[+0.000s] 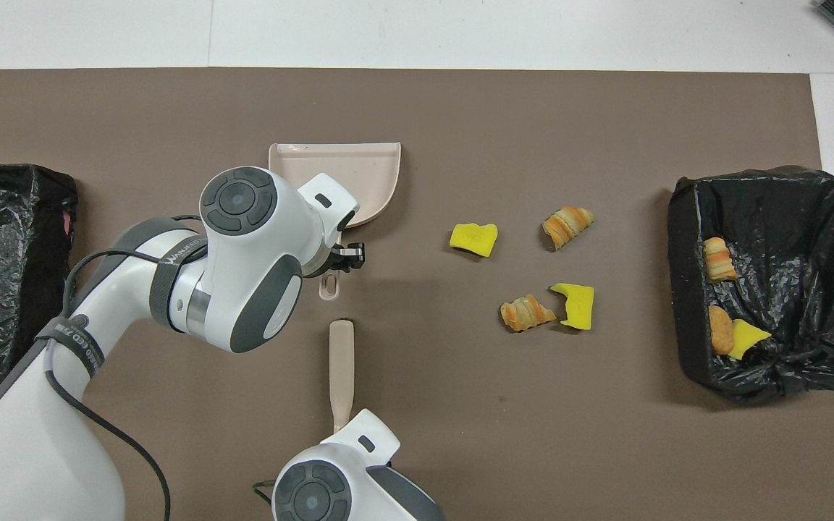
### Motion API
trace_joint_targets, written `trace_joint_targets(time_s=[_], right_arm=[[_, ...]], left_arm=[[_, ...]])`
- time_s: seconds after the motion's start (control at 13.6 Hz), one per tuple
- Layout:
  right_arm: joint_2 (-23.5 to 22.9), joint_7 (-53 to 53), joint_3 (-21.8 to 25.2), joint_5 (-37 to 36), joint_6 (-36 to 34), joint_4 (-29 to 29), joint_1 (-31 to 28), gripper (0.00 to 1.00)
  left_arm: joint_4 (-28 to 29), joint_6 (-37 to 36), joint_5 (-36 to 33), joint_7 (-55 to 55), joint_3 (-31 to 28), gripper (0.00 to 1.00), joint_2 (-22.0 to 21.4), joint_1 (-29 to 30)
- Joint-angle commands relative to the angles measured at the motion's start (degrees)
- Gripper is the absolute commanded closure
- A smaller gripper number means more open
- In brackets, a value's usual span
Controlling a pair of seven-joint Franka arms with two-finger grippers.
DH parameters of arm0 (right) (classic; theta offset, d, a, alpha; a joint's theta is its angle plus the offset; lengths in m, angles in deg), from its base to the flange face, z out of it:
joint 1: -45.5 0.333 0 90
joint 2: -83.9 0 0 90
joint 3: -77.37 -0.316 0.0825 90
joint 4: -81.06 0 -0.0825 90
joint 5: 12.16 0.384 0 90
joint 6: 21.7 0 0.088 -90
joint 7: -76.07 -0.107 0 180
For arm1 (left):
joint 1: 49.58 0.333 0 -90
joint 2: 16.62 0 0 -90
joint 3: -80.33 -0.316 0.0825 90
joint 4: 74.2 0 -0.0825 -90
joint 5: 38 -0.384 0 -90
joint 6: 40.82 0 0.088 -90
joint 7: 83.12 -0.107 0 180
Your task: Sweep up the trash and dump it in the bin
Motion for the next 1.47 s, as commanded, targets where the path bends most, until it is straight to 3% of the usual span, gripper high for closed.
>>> trace_joint_targets(time_s=[0.0, 0.15, 0.22, 0.44, 0.73, 1.18, 1.4], right_arm=[[-0.31, 2.05, -0.12, 1.78, 1.47, -0.20, -0.30, 0.55], [-0.76, 1.70, -0.12, 1.78, 1.48, -0.99, -0.39, 0.85], [-0.84, 1.52, -0.12, 1.78, 1.48, -1.34, -0.39, 0.99], [-0.50, 0.47, -0.04, 1.87, 0.51, -2.22, -1.17, 1.00], [3.10, -6.56, 0.49, 1.43, -0.54, -0.82, -3.45, 1.00], [15.92, -6.21, 0.40, 1.43, -14.24, 2.86, -15.22, 1.00], [23.30, -5.77, 0.49, 1.26, -16.72, 10.75, -20.41, 1.00]], left_arm=[[1.84, 1.02, -0.73, 1.03, -0.78, 0.74, -1.18, -0.81], [1.85, 0.32, -0.81, 1.03, -0.78, 1.00, -1.18, -0.63], [1.67, 0.23, -0.99, 0.94, -0.87, 1.00, -1.18, -0.55], [0.79, -1.00, -6.49, -4.73, -1.13, 1.00, -1.88, 0.50], [-1.14, -6.87, -7.58, -29.15, -1.49, 1.00, -4.95, 5.41], [-0.79, -16.90, -7.41, -69.04, -1.40, 1.00, -12.52, 17.81], [1.30, -19.63, -7.32, -84.97, -1.40, 1.00, -14.53, 20.11]])
